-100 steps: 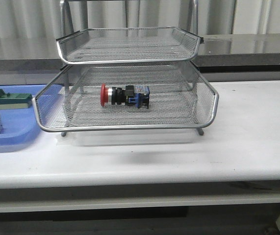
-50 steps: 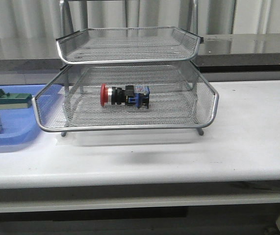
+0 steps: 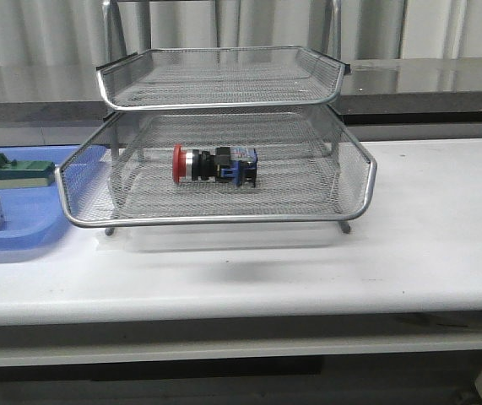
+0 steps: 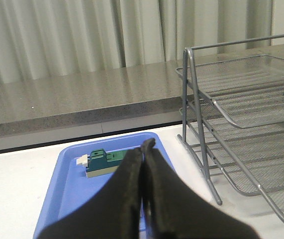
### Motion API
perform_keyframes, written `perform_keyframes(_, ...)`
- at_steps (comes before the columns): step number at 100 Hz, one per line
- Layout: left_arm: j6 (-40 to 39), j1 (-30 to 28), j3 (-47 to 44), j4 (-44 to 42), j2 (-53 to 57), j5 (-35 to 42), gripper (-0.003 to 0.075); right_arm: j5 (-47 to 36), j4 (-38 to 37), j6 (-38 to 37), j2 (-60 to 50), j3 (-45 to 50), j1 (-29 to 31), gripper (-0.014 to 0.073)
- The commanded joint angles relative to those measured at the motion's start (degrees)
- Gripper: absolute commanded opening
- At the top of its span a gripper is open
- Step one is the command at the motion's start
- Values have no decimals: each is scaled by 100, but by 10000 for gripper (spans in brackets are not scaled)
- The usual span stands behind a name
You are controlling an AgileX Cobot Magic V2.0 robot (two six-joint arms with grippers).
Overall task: Place button on rack with both arms
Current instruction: 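Withdraw the left gripper back to its rest pose, then bring the right gripper to the front edge of the middle tray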
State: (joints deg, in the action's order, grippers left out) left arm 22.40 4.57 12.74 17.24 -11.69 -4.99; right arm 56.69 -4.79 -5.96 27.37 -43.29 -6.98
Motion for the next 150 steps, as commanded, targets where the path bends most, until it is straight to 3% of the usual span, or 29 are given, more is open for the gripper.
perform_keyframes(1,-58,-4,157,66,-48,462,-21,-349,-96,-16,44,-189,34,-71)
perform_keyframes(33,-58,-4,157,66,-48,462,-21,-781,687,-10,398,-189,34,-71)
perform_keyframes(65,-58,-4,157,66,-48,462,-21,-1229,2916,879,2232,-189,-49,-71)
perform_keyframes(85,-58,-4,157,66,-48,462,-21,-1826,3912,1386,3332,-189,-470,-69)
perform_keyframes(119,-58,-4,157,66,-48,462,-21,-2689,4227,1403,4777,-189,-1623,-69)
perform_keyframes(150,-58,-4,157,66,-48,462,-21,-3482,4543,1403,5644,-221,-2230,-69)
